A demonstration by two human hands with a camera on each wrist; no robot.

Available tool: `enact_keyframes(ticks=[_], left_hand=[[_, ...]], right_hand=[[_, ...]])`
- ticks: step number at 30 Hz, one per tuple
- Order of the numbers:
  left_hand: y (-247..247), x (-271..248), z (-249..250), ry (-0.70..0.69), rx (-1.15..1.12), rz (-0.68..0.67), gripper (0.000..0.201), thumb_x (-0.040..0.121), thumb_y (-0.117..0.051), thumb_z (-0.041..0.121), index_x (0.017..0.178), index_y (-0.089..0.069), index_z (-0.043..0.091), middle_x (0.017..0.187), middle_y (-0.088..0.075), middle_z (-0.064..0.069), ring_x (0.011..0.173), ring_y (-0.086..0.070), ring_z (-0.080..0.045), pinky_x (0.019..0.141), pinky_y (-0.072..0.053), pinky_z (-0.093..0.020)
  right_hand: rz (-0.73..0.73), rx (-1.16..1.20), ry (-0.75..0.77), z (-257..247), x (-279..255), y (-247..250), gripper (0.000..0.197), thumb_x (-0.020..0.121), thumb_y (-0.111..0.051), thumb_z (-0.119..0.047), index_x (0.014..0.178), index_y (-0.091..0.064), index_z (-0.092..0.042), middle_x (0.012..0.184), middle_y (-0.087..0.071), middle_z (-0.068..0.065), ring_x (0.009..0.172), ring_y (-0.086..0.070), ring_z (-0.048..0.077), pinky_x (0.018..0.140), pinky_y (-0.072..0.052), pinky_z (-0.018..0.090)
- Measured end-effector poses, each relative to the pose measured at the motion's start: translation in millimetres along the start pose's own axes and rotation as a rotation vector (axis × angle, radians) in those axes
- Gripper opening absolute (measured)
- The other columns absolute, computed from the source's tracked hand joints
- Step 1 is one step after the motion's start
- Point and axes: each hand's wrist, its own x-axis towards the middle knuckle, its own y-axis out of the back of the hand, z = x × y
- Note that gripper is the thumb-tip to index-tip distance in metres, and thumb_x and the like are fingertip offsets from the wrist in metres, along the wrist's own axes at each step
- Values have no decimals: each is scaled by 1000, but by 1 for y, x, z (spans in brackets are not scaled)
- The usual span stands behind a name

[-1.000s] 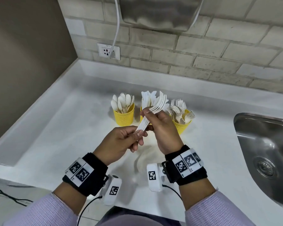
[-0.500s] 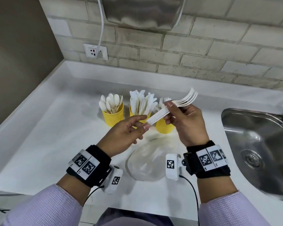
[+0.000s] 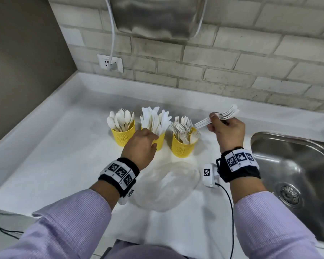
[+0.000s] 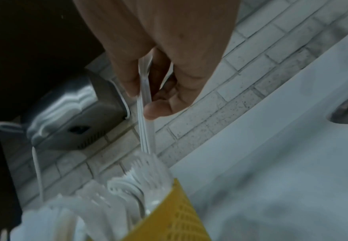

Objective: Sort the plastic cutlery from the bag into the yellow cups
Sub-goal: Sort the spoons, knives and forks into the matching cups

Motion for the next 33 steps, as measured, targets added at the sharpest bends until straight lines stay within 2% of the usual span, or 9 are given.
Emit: enact_keyframes(ticks=[4,8,10,12,16,20,25,29,33], left_hand=[[-7,2,3,64,-18,26,25,94,-66,9,117,-74,10,119,-67,-10,112,-61,-32,95,-51,-37],[-9,3,6,110,-29,58,23,93,-67,7,115,-73,8,116,-68,-10,110,-63,-32,92,-50,-35],[-10,1,7,116,-24,64,26,92,-67,6,117,-72,7,117,-69,-12,110,-63,-33,93,-50,-35],[-11,-1,8,123,-16,69,29,92,-67,7,121,-71,6,120,-68,-13,113,-62,-34,94,-49,-36],[-12,-5,11,137,-15,75,33,92,-68,7,125,-69,7,122,-67,-12,114,-62,-34,93,-51,-37],[-12,-4,13,157,-29,83,33,93,-66,8,126,-69,8,122,-67,-12,115,-62,-34,93,-53,-40],[-12,-4,17,161,6,78,33,93,-65,6,125,-70,6,121,-68,-15,114,-63,-36,94,-53,-40],[-13,-4,18,142,59,86,33,90,-64,0,121,-73,4,116,-72,-18,105,-66,-41,88,-56,-43],[-13,-5,20,88,129,107,34,81,-68,-10,111,-77,3,105,-76,-18,91,-67,-45,83,-58,-44]], right_hand=[[-55,-124,-14,21,12,-5,25,73,-79,-43,74,-76,-18,63,-75,3,67,-74,24,80,-62,54],[-132,-288,18,30,13,-13,26,82,-78,-40,74,-77,-15,70,-76,2,74,-74,23,83,-60,41],[-162,-387,54,34,10,-16,32,82,-75,-47,84,-79,-15,86,-77,7,88,-73,25,83,-56,32],[-195,-436,67,40,6,-18,48,78,-69,-60,100,-80,-19,107,-71,10,101,-69,25,91,-54,32],[-245,-411,77,40,-6,-11,60,87,-74,-47,139,-60,-20,144,-42,4,129,-53,23,111,-42,34],[-311,-539,292,35,-10,-10,69,95,-63,-44,154,-42,-14,167,-22,7,154,-25,22,121,-27,32],[-429,-924,567,20,-1,-21,73,102,-35,-49,162,-19,-11,173,-4,8,159,-7,26,125,-11,48],[-670,-1211,532,22,-6,-26,73,106,-24,-54,163,-12,-8,172,-6,9,158,-13,24,125,-10,57],[-668,-1114,482,18,-12,-25,78,104,-30,-59,163,-11,-12,173,-3,7,158,-9,25,126,-12,56]])
